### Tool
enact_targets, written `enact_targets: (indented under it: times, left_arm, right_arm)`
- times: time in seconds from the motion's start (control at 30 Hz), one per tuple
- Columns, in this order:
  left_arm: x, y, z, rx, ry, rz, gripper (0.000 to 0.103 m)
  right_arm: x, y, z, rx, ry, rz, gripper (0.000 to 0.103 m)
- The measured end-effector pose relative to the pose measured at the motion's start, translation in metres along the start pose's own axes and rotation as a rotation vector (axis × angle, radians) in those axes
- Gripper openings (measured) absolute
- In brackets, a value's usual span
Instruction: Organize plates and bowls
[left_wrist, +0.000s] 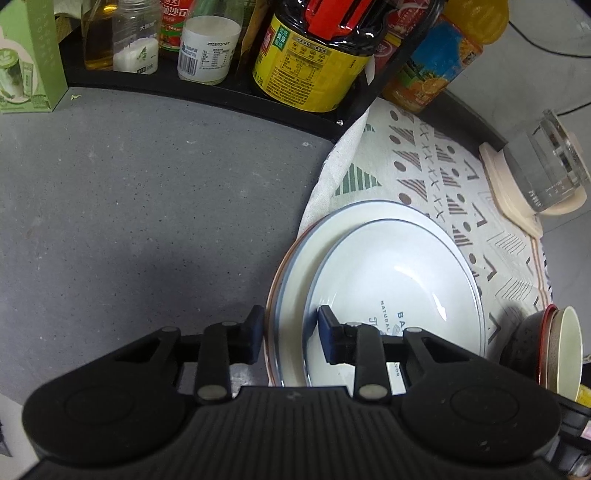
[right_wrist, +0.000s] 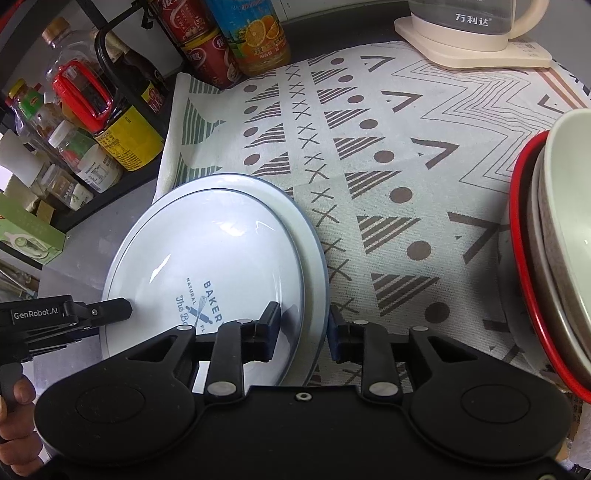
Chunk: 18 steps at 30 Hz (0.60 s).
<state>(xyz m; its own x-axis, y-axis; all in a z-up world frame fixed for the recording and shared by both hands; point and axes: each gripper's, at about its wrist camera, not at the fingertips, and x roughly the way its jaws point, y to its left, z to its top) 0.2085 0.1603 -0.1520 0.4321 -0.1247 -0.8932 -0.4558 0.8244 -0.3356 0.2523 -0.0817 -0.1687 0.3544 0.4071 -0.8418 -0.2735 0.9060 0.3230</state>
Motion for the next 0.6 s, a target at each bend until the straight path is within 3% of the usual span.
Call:
enact_targets:
  times: [0.13, 0.27, 0.4, 0.47, 0.6]
  left_arm:
    - [-0.011, -0.009, 0.006, 0.034, 0.011, 0.003, 0.039]
    - [-0.025, -0.021, 0.01, 0.064, -0.015, -0.007, 0.067]
    - [-0.035, -0.038, 0.012, 0.081, -0.049, 0.007, 0.076]
    - [-0.038, -0.045, 0.013, 0.076, -0.062, -0.002, 0.079]
    - [-0.044, -0.063, 0.009, 0.073, -0.089, 0.01, 0.088]
  right_arm:
    - [-0.012, 0.003, 0.002, -0.013, -0.017, 0.0, 0.031]
    - [-0.032, 0.005, 0.01, -0.039, -0.065, 0.033, 0.057]
    - [-0.047, 0.004, 0.018, -0.066, -0.106, 0.048, 0.073]
    - [-0.053, 0.0, 0.021, -0.07, -0.127, 0.047, 0.089]
    - [-0.068, -0.011, 0.029, -0.085, -0.15, 0.057, 0.097]
